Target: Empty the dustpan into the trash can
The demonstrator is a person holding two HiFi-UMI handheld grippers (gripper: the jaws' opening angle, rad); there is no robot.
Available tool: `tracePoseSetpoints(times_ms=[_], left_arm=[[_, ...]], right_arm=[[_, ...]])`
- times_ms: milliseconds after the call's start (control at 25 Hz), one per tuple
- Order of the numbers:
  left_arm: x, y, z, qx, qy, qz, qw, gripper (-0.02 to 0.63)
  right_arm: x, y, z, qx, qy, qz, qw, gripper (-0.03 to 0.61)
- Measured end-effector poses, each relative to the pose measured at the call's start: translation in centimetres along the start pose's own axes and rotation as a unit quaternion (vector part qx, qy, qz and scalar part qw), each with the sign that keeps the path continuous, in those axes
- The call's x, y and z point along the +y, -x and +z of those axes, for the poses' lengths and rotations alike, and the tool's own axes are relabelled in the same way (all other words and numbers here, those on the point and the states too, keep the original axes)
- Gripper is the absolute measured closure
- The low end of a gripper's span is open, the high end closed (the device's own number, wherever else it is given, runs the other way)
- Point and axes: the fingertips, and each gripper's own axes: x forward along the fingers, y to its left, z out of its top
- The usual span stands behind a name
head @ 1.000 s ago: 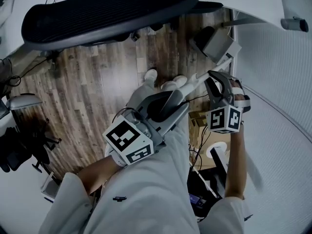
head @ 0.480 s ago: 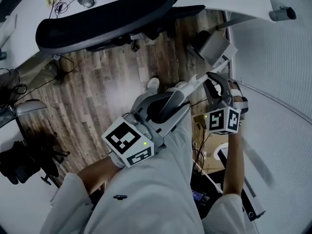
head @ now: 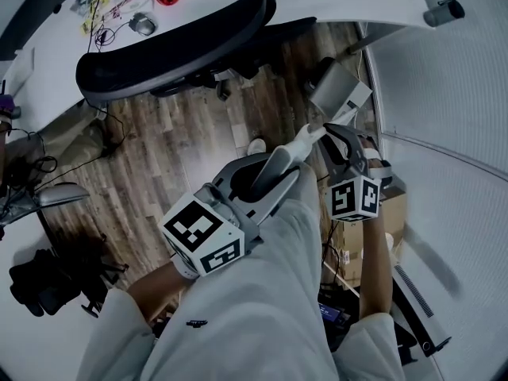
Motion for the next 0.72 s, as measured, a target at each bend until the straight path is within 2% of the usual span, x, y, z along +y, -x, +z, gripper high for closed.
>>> tracePoseSetpoints(times_ms=[520,720], left_arm=[[-0.2,3.5,0.7,0.035,-0.032,0.025,0.9985,0.506],[-0.1,4.0,0.9,0.052,-0.046,0.037,0.9969,0.506]], right_arm=[[2.7,-0.8,3.9,-0.037,-0.047,0.000,0.998,0.489],[3.3,-1.4,4.9,-0.052,-0.081,-0.008,0.995,0.491]])
